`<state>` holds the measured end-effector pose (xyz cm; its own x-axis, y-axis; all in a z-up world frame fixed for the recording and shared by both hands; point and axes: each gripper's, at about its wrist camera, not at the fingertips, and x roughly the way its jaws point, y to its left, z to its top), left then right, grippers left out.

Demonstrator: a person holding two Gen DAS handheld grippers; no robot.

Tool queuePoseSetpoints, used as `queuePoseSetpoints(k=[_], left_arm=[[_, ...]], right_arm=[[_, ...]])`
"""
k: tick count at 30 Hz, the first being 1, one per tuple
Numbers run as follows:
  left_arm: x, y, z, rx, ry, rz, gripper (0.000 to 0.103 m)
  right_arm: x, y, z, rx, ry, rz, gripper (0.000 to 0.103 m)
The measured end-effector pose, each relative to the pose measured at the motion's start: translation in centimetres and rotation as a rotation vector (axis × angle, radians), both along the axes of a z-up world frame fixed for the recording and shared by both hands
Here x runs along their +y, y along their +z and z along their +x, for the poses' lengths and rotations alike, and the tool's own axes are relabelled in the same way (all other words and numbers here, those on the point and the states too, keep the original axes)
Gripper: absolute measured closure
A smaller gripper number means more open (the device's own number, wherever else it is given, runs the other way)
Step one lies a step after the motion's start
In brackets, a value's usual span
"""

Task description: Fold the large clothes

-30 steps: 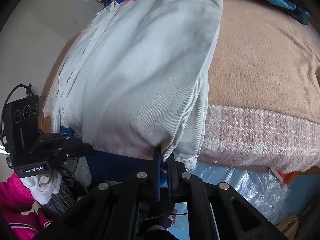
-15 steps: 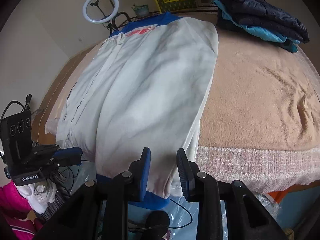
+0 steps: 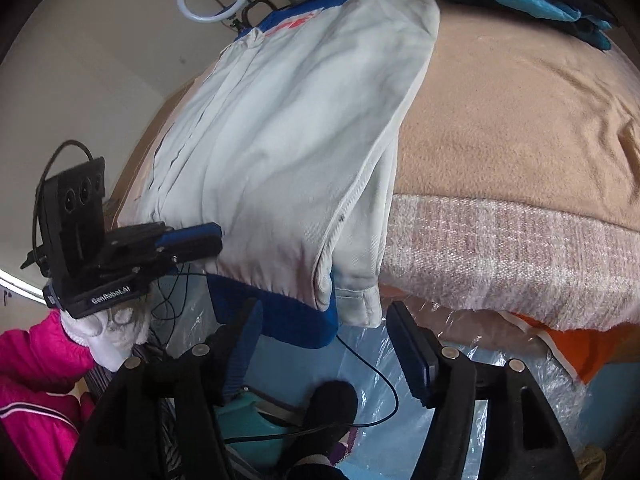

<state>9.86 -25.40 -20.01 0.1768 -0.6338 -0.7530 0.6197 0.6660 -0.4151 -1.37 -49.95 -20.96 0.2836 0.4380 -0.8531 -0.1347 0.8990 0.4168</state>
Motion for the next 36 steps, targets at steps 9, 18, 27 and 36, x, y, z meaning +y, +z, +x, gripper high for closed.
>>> queuePoseSetpoints(k=[9, 18, 27, 36], left_arm=[[2.1, 1.5, -1.2, 0.009, 0.034, -0.030, 0.092], [-0.1, 2.8, -4.0, -0.124, -0.045, 0.003, 0.083], [-5.9, 2.9, -9.2, -0.322, -0.226, 0.079, 0.043], [-8.1, 0.8, -8.0, -0.429, -0.126, 0.184, 0.046]], right_arm=[[-1.5, -3.2, 3.3, 0.066, 0.032, 0.159, 0.029], [-1.6, -1.8, 2.3, 0.079, 0.035, 0.319, 0.078], [-0.4, 0.5, 1.4, 0.007, -0.069, 0.432, 0.086], [-0.1, 0.4, 2.0, 0.052, -0.160, 0.567, 0.090]])
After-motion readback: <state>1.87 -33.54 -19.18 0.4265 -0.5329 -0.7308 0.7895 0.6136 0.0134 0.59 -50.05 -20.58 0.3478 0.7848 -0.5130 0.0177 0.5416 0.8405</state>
